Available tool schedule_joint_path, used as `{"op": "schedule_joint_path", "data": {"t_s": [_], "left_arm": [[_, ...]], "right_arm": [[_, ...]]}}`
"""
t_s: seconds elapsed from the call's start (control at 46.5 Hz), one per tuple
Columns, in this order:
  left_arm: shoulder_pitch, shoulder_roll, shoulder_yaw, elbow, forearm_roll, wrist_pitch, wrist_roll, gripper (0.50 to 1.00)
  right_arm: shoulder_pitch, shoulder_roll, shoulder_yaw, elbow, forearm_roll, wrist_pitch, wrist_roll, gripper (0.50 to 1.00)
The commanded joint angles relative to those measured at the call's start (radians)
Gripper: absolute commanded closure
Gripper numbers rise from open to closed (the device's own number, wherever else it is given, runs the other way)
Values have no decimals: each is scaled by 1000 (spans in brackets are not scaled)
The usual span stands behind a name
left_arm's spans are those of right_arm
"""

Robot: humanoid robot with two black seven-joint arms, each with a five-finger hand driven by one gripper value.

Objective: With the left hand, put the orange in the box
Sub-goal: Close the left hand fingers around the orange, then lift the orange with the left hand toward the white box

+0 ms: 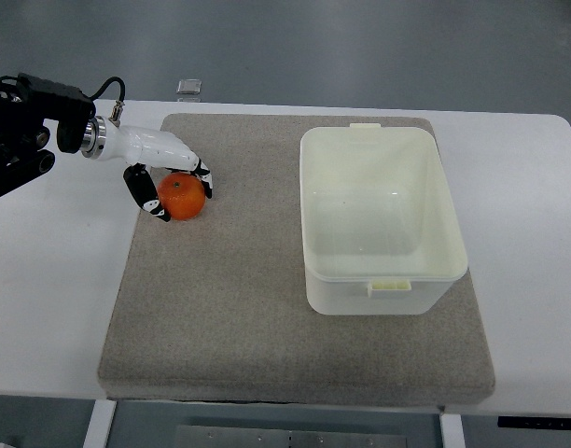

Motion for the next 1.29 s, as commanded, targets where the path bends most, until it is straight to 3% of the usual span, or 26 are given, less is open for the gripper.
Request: {"op": "schedule_joint_path", "data": {"t_s": [0.0, 0.323, 0.817, 1.097, 1.269], "left_arm": [[3, -2, -1, 17, -31, 2, 0, 1000], [-7, -22, 1, 65, -79, 2, 0, 1000], [-160, -52, -2, 63, -85, 28, 0, 1000], [-208, -90, -19, 50, -86, 45, 0, 1000], [-238, -95, -74, -26, -83, 43, 0, 1000]], "right_arm": [[0, 0, 0, 0, -1, 1, 0, 574], [0, 0, 0, 0, -1, 0, 0, 574], [0, 0, 0, 0, -1, 0, 0, 574], [0, 0, 1, 0, 1, 1, 0, 574], [-1, 0, 0, 0, -1, 0, 0, 574]]}}
